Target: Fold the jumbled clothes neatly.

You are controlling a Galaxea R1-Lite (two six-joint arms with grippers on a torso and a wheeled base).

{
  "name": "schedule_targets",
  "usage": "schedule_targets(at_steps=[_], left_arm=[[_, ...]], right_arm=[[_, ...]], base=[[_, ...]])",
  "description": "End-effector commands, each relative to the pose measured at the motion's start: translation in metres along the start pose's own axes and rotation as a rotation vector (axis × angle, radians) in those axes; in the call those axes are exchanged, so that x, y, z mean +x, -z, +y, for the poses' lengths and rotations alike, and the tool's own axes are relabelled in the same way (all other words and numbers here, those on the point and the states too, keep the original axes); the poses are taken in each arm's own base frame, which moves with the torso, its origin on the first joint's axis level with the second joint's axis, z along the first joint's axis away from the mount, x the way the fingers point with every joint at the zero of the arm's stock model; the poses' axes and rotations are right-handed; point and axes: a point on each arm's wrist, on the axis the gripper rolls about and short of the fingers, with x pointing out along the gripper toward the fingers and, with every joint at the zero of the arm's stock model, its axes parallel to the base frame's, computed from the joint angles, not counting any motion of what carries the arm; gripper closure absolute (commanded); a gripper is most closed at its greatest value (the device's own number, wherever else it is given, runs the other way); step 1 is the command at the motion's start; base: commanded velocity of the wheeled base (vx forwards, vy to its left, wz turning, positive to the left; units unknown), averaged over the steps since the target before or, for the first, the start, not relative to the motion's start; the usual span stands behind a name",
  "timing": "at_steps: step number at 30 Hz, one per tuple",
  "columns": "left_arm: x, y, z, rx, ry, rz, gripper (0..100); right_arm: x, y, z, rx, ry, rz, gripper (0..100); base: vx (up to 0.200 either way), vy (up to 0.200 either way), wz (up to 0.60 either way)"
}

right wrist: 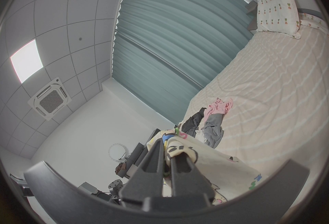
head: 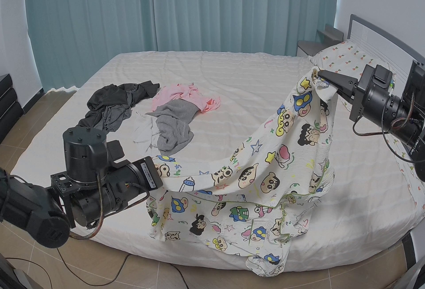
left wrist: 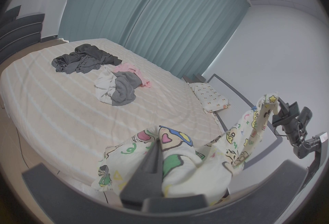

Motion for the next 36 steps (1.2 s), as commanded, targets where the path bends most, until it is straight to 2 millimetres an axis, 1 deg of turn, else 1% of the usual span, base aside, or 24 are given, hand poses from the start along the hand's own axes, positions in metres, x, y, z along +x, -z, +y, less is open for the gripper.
schedule_targets(at_steps=[1,3,7,9,10,11,12,13,14,15,18,19,21,22,24,25,27,31,35,36], left_arm=[[0.034,-0.004,0.015,-0.018,-0.068,0.002,100],[0.044,-0.005,0.017,-0.021,-0.079,0.003,100],[0.071,0.002,0.024,-0.014,-0.107,0.028,100],[0.093,0.009,0.029,-0.012,-0.129,0.048,100],[0.094,0.010,0.030,-0.012,-0.131,0.051,100],[0.106,0.015,0.034,-0.010,-0.147,0.060,100],[0.106,0.015,0.034,-0.010,-0.147,0.060,100],[0.122,0.024,0.041,-0.008,-0.179,0.072,100],[0.126,0.026,0.042,-0.006,-0.185,0.071,100],[0.137,0.030,0.046,-0.003,-0.208,0.070,100],[0.151,0.033,0.056,-0.006,-0.245,0.058,100],[0.160,0.035,0.061,-0.008,-0.266,0.050,100],[0.165,0.036,0.066,-0.010,-0.284,0.042,100],[0.172,0.037,0.069,-0.010,-0.305,0.027,100],[0.180,0.039,0.075,-0.010,-0.332,0.014,100],[0.184,0.040,0.078,-0.011,-0.344,0.008,100],[0.187,0.041,0.080,-0.014,-0.346,0.007,100],[0.197,0.045,0.087,-0.015,-0.357,0.008,100],[0.202,0.041,0.091,-0.021,-0.358,-0.005,100],[0.203,0.041,0.091,-0.022,-0.359,-0.009,0]], right_arm=[[0.023,0.002,-0.023,0.016,0.038,0.021,100],[0.031,0.003,-0.031,0.009,0.052,0.019,100],[0.044,0.005,-0.046,0.007,0.083,0.022,100],[0.056,0.008,-0.060,0.017,0.110,0.027,100],[0.056,0.008,-0.061,0.018,0.112,0.027,100],[0.063,0.012,-0.071,0.027,0.129,0.037,100],[0.063,0.012,-0.071,0.027,0.129,0.037,100],[0.070,0.015,-0.082,0.035,0.145,0.047,100],[0.073,0.016,-0.085,0.037,0.149,0.050,100],[0.079,0.019,-0.094,0.043,0.160,0.059,100],[0.088,0.023,-0.107,0.050,0.175,0.064,100],[0.094,0.025,-0.115,0.053,0.191,0.061,100],[0.096,0.024,-0.122,0.055,0.203,0.055,100],[0.099,0.025,-0.129,0.058,0.213,0.054,100],[0.103,0.028,-0.138,0.064,0.226,0.059,100],[0.106,0.029,-0.147,0.067,0.236,0.059,100],[0.109,0.029,-0.153,0.070,0.244,0.058,100],[0.116,0.038,-0.173,0.080,0.275,0.066,100],[0.123,0.042,-0.184,0.082,0.283,0.075,100],[0.126,0.045,-0.188,0.083,0.283,0.079,100]], base=[[0.200,0.000,0.00],[0.200,0.000,0.00],[0.200,0.000,0.00],[0.200,0.000,0.00],[0.200,0.000,0.00],[0.000,0.000,0.00],[0.000,0.000,0.00],[0.000,0.000,0.00],[0.000,0.000,0.00],[0.000,0.000,0.00],[0.000,0.000,0.00],[0.000,0.000,0.00],[0.000,0.000,0.00],[0.000,0.000,0.00],[0.000,0.000,0.00],[0.000,0.000,0.00],[0.000,0.000,0.00],[0.000,0.000,0.00],[0.000,0.000,0.00],[0.000,0.000,0.00]])
